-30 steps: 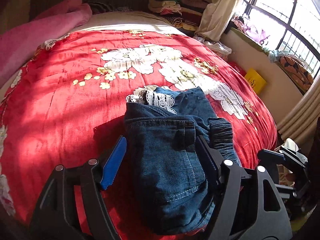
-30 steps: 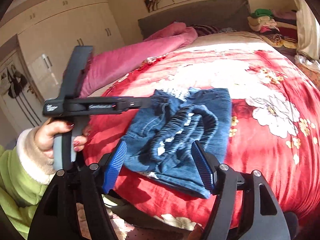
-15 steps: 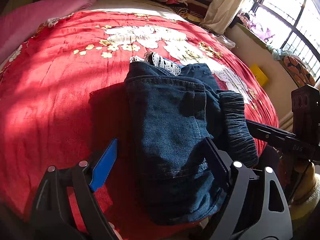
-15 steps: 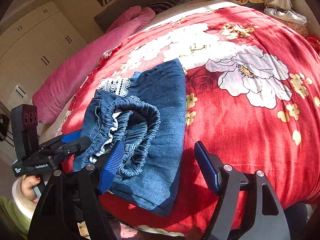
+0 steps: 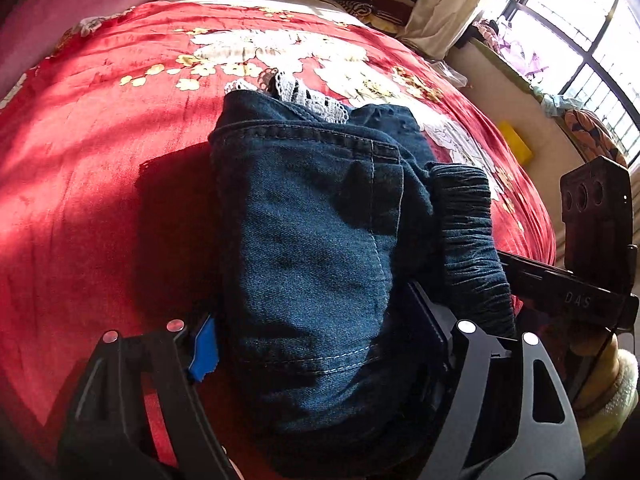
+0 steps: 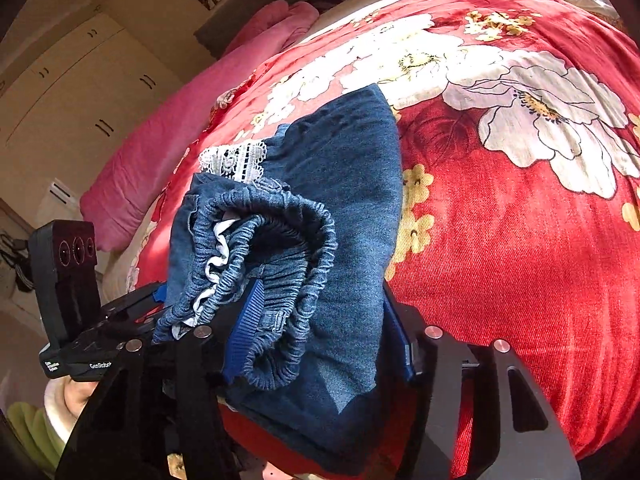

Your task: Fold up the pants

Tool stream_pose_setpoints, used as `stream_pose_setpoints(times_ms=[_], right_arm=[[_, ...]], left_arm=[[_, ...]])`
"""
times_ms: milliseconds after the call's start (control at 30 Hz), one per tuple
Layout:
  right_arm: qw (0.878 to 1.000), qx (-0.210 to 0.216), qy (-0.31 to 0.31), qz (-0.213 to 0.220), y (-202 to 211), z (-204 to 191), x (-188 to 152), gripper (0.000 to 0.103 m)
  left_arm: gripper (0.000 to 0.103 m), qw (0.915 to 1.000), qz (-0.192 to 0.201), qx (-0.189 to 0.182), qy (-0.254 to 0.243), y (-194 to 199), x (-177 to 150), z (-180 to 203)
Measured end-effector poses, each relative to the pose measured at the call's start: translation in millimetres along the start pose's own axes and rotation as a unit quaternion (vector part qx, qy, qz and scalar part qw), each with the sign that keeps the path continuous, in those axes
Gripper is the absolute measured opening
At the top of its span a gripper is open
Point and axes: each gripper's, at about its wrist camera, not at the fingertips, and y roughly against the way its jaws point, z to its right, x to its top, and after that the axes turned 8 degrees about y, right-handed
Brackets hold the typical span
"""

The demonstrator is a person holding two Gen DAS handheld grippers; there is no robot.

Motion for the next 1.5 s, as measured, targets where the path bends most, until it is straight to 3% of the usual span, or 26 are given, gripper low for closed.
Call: stream_pose_setpoints(times_ms=[133,200,300,567,833,1200,1500], right_arm=[[1.000,-0.012,0.024,0.010,4.0,-12.4,0.1,0.029],[0.999,-0.024,0.042,0.017,6.7,-21.1,2.2,0.026],[0.997,-0.035,0.071,0.025,12.1,-35.6,6.2,0.025],[0.990,-0.039,0.121,0.056,28.9,-65.3,30.8,0.024],[0.985,-0.039,0.144,0.084,24.2,-76.9,81.8,0.024],[0.986,-0.048,0.143,0.075,-14.7,-66.5,129.4,0.024],[0.991,-0.060,0.115,0.040,-60.9,-43.0,138.9,0.024]], left_arm=[[0.046,1.0000,0.003,0.003,-0.006,2.5,-1.6,6.5],[0.031,0.9998,0.010,0.010,-0.017,6.5,-2.0,11.4],[0.023,0.9993,0.023,0.009,-0.029,16.6,-0.3,17.9],[0.022,0.9980,0.058,-0.001,-0.026,44.6,22.7,19.0],[0.022,0.9948,0.096,0.012,-0.032,59.0,67.0,16.9],[0.022,0.9935,0.103,0.039,-0.032,35.4,110.2,1.5],[0.022,0.9951,0.083,0.051,-0.017,-2.6,122.3,-20.4]])
